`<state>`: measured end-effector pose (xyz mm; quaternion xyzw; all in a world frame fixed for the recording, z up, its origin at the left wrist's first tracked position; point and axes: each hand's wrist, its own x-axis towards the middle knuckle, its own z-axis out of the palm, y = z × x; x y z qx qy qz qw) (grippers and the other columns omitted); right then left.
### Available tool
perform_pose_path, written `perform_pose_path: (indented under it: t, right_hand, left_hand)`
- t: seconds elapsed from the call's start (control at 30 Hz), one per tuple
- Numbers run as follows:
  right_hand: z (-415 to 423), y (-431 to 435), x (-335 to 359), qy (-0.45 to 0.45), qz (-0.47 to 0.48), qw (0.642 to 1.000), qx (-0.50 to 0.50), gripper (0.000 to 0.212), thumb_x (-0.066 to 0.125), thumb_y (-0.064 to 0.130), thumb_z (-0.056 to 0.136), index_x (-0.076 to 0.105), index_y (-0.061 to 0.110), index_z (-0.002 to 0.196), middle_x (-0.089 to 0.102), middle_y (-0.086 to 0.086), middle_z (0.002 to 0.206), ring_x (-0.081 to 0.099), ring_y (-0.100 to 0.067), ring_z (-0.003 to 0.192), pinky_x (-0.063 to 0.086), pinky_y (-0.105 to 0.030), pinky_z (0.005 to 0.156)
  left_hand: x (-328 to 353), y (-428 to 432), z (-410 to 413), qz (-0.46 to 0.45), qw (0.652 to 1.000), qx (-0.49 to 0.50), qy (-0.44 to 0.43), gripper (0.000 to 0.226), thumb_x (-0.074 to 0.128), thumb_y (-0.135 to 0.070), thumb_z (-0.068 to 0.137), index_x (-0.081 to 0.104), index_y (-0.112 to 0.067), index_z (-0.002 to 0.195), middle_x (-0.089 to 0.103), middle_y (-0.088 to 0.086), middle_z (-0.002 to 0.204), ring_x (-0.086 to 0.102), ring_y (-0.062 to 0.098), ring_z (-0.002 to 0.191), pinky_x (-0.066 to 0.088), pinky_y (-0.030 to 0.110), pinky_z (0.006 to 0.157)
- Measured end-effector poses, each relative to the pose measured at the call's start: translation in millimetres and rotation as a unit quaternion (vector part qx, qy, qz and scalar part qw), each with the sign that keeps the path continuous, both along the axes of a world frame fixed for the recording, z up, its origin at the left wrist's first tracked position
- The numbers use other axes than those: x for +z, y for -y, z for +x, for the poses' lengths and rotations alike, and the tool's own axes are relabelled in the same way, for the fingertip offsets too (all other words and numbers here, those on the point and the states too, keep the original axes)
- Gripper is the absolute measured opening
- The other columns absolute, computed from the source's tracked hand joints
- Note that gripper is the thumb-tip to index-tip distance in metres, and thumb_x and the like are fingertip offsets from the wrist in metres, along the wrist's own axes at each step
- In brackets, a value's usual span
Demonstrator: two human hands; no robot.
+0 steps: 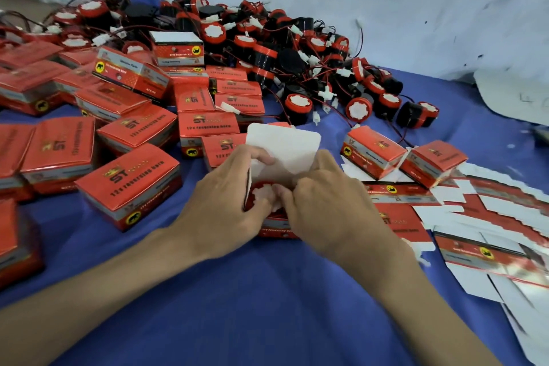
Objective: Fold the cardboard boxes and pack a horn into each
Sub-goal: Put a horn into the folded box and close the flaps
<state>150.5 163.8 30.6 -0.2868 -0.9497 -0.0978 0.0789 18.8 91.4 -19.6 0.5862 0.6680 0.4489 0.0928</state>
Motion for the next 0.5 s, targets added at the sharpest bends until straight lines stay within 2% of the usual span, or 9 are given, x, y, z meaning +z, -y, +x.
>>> perform_pose_path:
  t: [0.1,0.17,0.2,0.23,0.27,0.3,0.37,0.43,0.5]
  right_hand:
    - [9,-5,8,0.038,-0.088,0.994,0.043,0.041,0.029,0.034,0.103,0.066,0.016,0.099,0.054,0.005,0.096,0.03,-0.018,0.109,0.047,-0.039,0.076]
    - [20,-11,20,0.008,-0.167,0.983,0.075,0.027,0.044,0.033,0.098,0.066,0.018,0.098,0.047,0.008,0.113,0.03,-0.008,0.103,0.041,-0.032,0.09]
    - [26,-14,28,-0.008,-0.199,0.976,0.082,0.017,0.054,0.029,0.093,0.065,0.019,0.099,0.043,0.01,0.117,0.033,-0.004,0.102,0.036,-0.024,0.092]
    - [32,-14,36,-0.015,-0.206,0.975,0.085,0.016,0.062,0.026,0.088,0.063,0.022,0.104,0.039,0.012,0.119,0.034,-0.001,0.102,0.032,-0.017,0.09]
    - [38,-15,42,-0.018,-0.191,0.979,0.074,0.026,0.067,0.024,0.084,0.06,0.026,0.109,0.037,0.012,0.119,0.036,-0.002,0.101,0.03,-0.014,0.087]
    - [43,-16,44,-0.015,-0.168,0.984,0.052,0.035,0.068,0.024,0.082,0.057,0.031,0.114,0.036,0.012,0.116,0.039,-0.005,0.101,0.031,-0.015,0.083]
    - [52,-13,50,0.035,-0.117,0.993,-0.008,0.041,0.062,0.028,0.083,0.049,0.038,0.12,0.042,0.01,0.105,0.046,-0.013,0.097,0.035,-0.022,0.077]
    - [57,-10,56,0.073,-0.075,0.993,-0.05,0.04,0.054,0.03,0.084,0.046,0.042,0.12,0.044,0.015,0.077,0.05,-0.017,0.085,0.041,-0.029,0.071]
    - [60,-7,64,0.046,-0.032,0.997,-0.049,0.017,0.056,0.034,0.083,0.056,0.042,0.098,0.041,0.016,0.059,0.047,-0.019,0.069,0.038,-0.028,0.061]
  left_hand:
    - [5,0,2,-0.007,1.0,0.0,0.012,0.031,0.053,-0.041,0.08,0.037,-0.042,0.107,0.054,-0.025,0.102,0.052,-0.005,0.096,0.04,0.008,0.069]
    - [8,0,1,-0.008,1.0,0.003,0.006,0.032,0.056,-0.041,0.081,0.04,-0.041,0.108,0.055,-0.024,0.106,0.053,-0.001,0.097,0.043,0.018,0.075]
    - [10,0,0,-0.013,1.0,0.004,-0.004,0.031,0.058,-0.041,0.083,0.041,-0.041,0.109,0.055,-0.025,0.107,0.054,0.0,0.097,0.044,0.022,0.075]
    - [12,1,-1,-0.019,1.0,0.006,-0.014,0.03,0.06,-0.042,0.085,0.042,-0.043,0.109,0.056,-0.026,0.106,0.054,-0.001,0.096,0.043,0.021,0.073]
    - [13,1,-1,-0.024,0.999,0.007,-0.021,0.031,0.061,-0.044,0.084,0.042,-0.045,0.109,0.056,-0.027,0.103,0.054,-0.003,0.095,0.042,0.019,0.071]
    - [14,2,1,-0.029,0.999,0.006,-0.025,0.032,0.061,-0.048,0.083,0.041,-0.048,0.109,0.056,-0.028,0.101,0.055,-0.005,0.093,0.042,0.019,0.07]
    - [16,3,7,-0.038,0.999,0.0,-0.014,0.035,0.059,-0.055,0.079,0.04,-0.051,0.108,0.057,-0.029,0.099,0.057,-0.003,0.093,0.049,0.027,0.074]
    - [16,3,12,-0.048,0.999,-0.005,0.015,0.038,0.058,-0.055,0.075,0.039,-0.052,0.108,0.059,-0.027,0.1,0.06,0.001,0.095,0.053,0.037,0.078]
    - [15,1,14,-0.059,0.997,-0.01,0.051,0.04,0.059,-0.054,0.072,0.039,-0.053,0.108,0.062,-0.023,0.098,0.061,0.003,0.094,0.054,0.04,0.08]
